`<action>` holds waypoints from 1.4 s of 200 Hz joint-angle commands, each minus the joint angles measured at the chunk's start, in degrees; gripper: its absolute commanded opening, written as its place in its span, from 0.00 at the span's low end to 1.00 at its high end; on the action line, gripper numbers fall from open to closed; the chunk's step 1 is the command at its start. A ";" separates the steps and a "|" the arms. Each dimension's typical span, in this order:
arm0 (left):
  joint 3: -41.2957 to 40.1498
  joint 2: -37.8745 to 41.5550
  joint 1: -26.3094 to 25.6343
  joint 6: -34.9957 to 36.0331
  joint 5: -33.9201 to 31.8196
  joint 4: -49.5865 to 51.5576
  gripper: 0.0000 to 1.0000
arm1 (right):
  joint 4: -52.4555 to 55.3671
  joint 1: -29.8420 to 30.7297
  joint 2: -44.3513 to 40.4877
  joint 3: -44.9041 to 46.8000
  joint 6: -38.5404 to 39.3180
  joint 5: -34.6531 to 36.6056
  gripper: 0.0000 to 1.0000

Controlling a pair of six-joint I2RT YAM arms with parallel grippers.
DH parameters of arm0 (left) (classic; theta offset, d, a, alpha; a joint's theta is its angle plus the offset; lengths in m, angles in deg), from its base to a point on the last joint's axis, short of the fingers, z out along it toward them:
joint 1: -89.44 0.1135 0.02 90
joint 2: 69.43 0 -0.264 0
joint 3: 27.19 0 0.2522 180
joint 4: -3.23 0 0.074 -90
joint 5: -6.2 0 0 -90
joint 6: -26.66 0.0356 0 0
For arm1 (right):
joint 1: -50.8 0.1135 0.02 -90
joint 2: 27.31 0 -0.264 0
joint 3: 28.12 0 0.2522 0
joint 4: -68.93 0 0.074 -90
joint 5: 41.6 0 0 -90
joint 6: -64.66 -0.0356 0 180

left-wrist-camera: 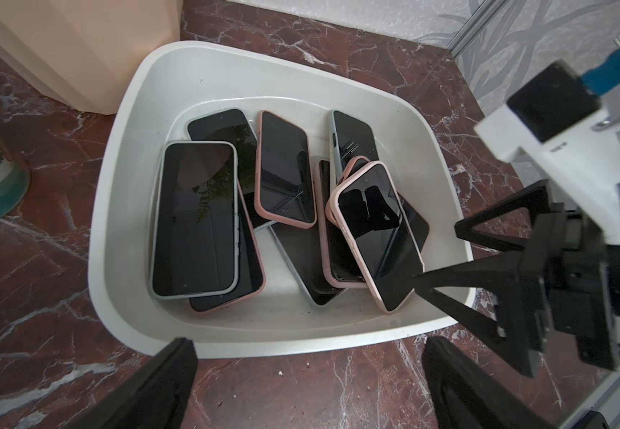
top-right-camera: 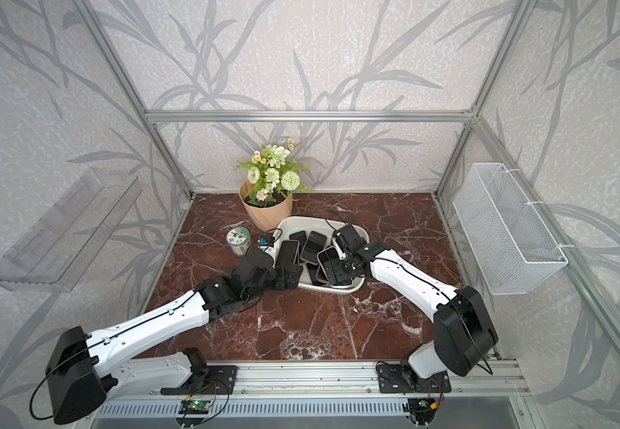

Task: Take the phone out of the storage box
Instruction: Pick up the phone from the storage box.

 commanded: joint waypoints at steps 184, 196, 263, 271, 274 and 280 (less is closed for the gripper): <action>-11.50 16.96 -2.06 -0.34 1.61 -2.09 1.00 | 2.99 5.48 9.29 -8.95 1.14 8.09 0.99; -11.92 17.29 -2.03 -0.29 1.79 -2.30 1.00 | 2.77 5.48 9.66 -9.11 1.22 8.20 0.99; -13.30 19.26 -2.05 -0.45 1.53 -1.86 1.00 | 3.54 5.56 14.06 -10.94 1.96 9.36 0.99; -13.91 19.70 -2.07 -0.82 1.28 -2.26 1.00 | 3.54 5.55 14.63 -11.16 1.93 9.56 0.99; -14.17 19.92 -2.03 -0.99 1.22 -2.43 1.00 | 3.64 5.57 14.87 -11.30 2.00 9.66 0.99; -14.56 20.19 -2.05 -1.33 1.13 -2.67 1.00 | 4.06 5.50 15.32 -11.63 2.07 10.06 0.99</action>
